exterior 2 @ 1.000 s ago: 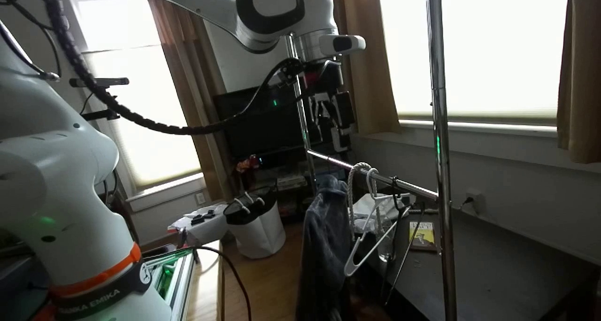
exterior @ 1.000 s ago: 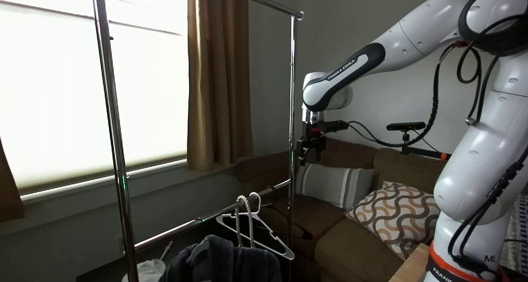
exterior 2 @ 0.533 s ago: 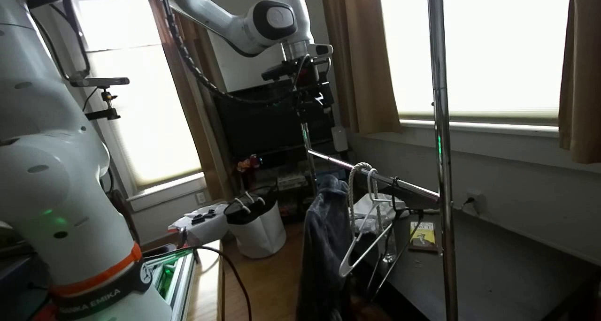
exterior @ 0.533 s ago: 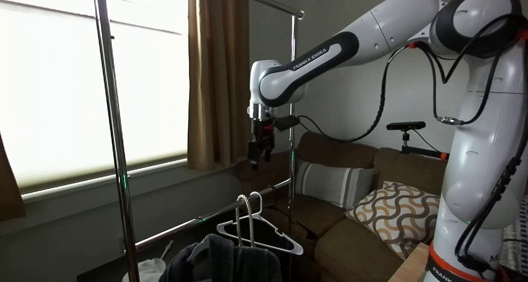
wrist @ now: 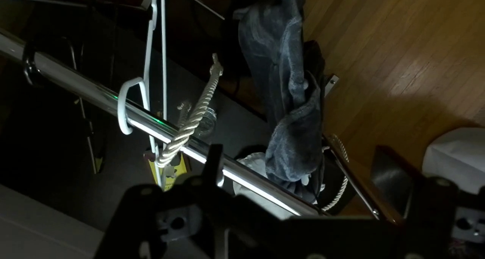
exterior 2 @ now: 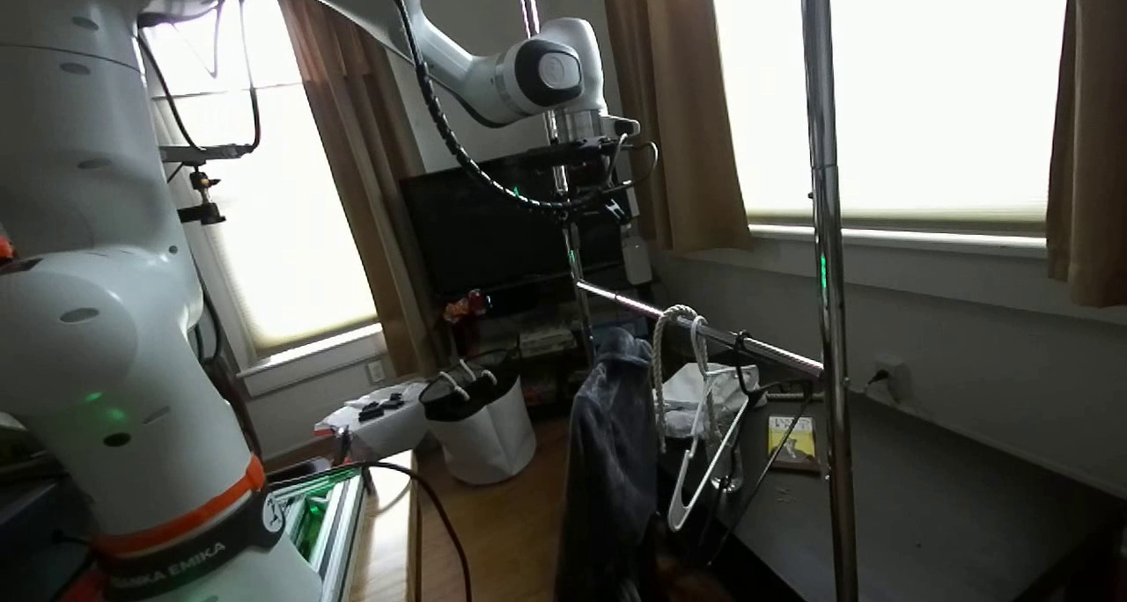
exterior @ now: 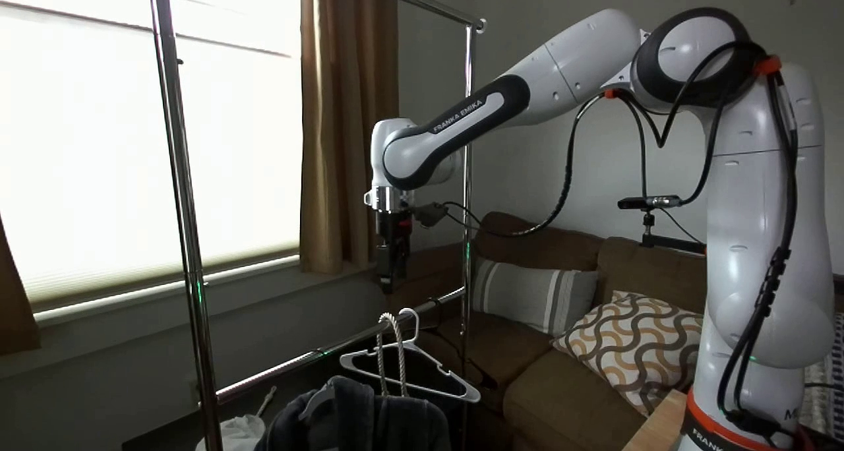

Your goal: Move the hanger with the rob to the top rod

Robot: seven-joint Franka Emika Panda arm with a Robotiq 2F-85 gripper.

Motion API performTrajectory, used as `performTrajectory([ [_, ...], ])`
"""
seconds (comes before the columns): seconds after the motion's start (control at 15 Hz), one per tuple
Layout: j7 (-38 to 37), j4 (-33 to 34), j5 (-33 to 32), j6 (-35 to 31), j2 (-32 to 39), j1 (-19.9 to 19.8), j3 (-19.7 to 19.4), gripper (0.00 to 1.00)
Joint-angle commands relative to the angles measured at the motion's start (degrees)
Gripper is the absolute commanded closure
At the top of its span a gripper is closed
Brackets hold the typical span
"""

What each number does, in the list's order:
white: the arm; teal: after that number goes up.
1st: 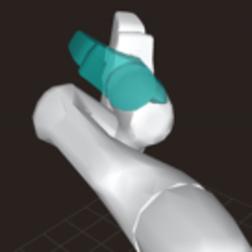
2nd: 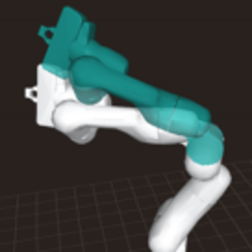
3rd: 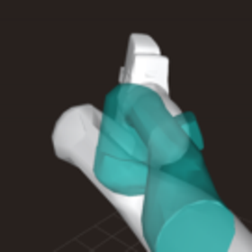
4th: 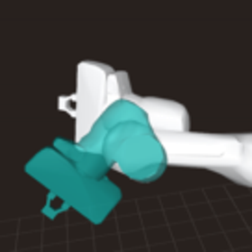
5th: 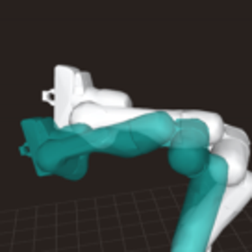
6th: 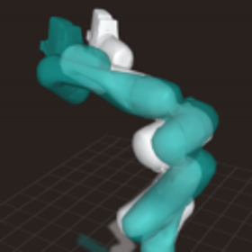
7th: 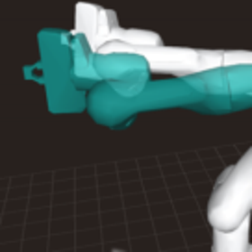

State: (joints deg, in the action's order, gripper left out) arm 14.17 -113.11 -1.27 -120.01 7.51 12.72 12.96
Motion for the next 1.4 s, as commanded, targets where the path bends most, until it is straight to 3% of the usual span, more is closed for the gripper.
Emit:
performTrajectory([
  [0.0, 0.04, 0.32, -0.03, 0.29, 0.06, -0.06, 0.11, 0.00],
  [0.33, -2.66, -5.02, 7.92, -1.45, 2.52, 0.93, 2.22, 0.00],
  [0.67, -13.00, -14.76, 11.49, -11.74, 3.88, 2.41, 2.82, 0.00],
  [1.0, -18.84, -16.58, 1.89, -27.01, 11.01, 4.93, 0.70, 0.00],
  [1.33, -24.90, -12.71, -12.22, -26.92, 14.12, 8.12, -4.73, 0.00],
])
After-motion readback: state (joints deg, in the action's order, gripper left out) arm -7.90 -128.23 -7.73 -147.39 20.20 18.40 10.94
